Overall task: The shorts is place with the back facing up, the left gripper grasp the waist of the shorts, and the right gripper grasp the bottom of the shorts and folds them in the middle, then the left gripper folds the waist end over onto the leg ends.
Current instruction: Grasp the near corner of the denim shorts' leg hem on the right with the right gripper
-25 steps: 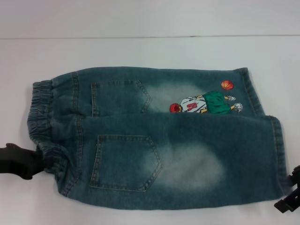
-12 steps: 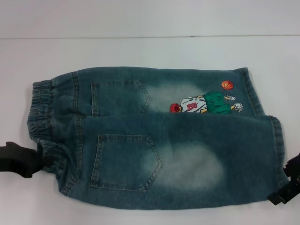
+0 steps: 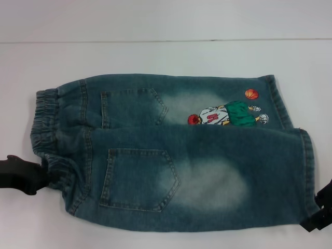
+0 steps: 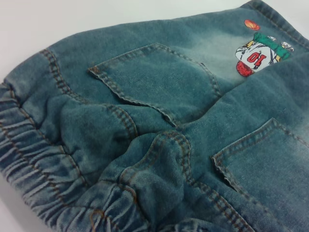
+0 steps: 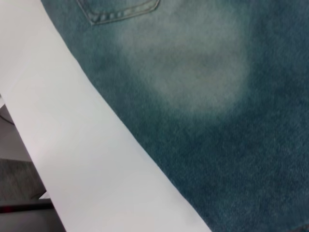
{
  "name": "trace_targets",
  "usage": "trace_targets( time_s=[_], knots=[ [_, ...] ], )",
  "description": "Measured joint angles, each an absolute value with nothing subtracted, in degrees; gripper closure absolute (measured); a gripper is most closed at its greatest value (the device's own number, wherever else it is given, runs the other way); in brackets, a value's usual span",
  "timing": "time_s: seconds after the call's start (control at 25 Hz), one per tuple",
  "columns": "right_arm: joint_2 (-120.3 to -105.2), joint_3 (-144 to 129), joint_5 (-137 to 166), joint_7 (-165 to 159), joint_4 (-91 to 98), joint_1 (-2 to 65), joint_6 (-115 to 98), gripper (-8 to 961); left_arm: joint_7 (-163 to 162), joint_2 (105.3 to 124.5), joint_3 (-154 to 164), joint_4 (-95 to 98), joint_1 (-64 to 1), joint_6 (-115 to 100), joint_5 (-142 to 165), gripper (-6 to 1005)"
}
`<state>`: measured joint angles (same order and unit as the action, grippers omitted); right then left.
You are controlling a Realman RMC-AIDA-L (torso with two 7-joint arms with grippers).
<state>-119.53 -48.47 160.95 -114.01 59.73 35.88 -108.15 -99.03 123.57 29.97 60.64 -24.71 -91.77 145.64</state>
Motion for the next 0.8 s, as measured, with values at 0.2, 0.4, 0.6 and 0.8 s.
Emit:
trace_targets(
  time_s=[0.2, 0.4, 0.6, 0.8],
  knots=[
    [-119.53, -48.9, 161.1, -114.2, 59.6, 35.6, -108.2, 498, -99.2, 123.59, 29.9, 60.6, -24.9, -91.7, 145.6, 961],
    [-119.53, -49.0, 161.1, -114.3, 58.9, 35.2, -106.8, 598, -99.4, 123.67, 29.6, 60.1, -25.2, -91.7, 145.5, 961],
    [-119.53, -49.0, 161.0, -114.3, 58.9, 34.7, -105.9, 698, -99.5, 123.41, 29.5, 58.4, -25.5, -91.6, 145.2, 961],
    [-119.53, -48.7, 160.9, -113.8, 59.1, 34.5, -105.7, 855, -99.6, 123.41, 29.4, 58.3, -25.5, -91.3, 145.1, 961]
  ],
)
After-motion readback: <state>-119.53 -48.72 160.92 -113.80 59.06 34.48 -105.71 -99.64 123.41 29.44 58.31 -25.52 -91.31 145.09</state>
